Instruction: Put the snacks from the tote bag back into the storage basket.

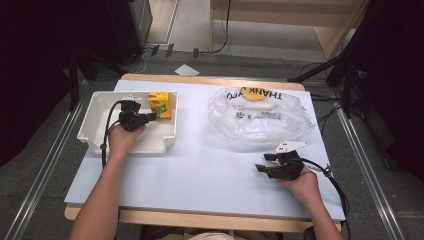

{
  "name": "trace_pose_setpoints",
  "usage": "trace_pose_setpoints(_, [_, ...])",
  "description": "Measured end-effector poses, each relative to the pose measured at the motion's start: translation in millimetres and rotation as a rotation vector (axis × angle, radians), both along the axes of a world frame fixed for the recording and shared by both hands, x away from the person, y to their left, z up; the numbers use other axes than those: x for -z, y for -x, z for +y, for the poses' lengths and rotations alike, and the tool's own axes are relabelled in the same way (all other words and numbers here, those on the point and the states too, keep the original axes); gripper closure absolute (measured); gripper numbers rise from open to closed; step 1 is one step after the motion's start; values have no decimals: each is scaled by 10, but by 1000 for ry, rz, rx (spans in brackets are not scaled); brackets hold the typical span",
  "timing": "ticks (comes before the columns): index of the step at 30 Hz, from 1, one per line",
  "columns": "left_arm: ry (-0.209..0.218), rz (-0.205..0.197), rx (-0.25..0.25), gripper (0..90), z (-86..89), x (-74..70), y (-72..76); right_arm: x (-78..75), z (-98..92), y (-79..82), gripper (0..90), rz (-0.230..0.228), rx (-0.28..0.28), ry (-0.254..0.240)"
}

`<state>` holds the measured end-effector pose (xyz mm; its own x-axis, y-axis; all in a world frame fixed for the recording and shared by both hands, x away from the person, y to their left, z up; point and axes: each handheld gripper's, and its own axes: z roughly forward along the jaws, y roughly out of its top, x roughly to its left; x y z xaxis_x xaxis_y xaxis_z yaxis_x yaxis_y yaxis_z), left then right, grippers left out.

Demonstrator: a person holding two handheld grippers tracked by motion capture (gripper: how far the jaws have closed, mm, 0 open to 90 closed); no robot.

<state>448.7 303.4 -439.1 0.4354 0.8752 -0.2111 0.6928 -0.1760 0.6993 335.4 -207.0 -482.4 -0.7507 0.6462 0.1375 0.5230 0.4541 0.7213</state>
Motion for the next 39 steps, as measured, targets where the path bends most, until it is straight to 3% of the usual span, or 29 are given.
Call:
trace_pose_setpoints(6, [22, 6, 20, 872, -7, -76, 56, 0, -2, -2, 434, 2, -1, -1])
trace_pose_setpoints(8, [49, 16, 30, 853, -8, -95, 70, -1, -3, -3, 435, 4, 1, -2])
trace_pose_setpoints(11, [27, 11, 43, 836, -36, -141, 110, -6, -5, -8, 440, 20, 10, -12])
trace_pose_setpoints(14, [38, 6, 51, 800, -47, -193, 146, -16, -15, -25, 438, 31, 23, -21])
trace_pose_setpoints(21, [45, 19, 69, 711, -76, -274, 213, -60, -45, -24, 447, 11, 47, -18])
trace_pose_setpoints(29, [75, 25, 87, 556, -120, -356, 273, -135, -86, -2, 450, -13, 64, -55])
trace_pose_setpoints(39, [61, 32, 129, 487, -252, -430, 326, -179, -104, 8, 455, -20, 73, -68])
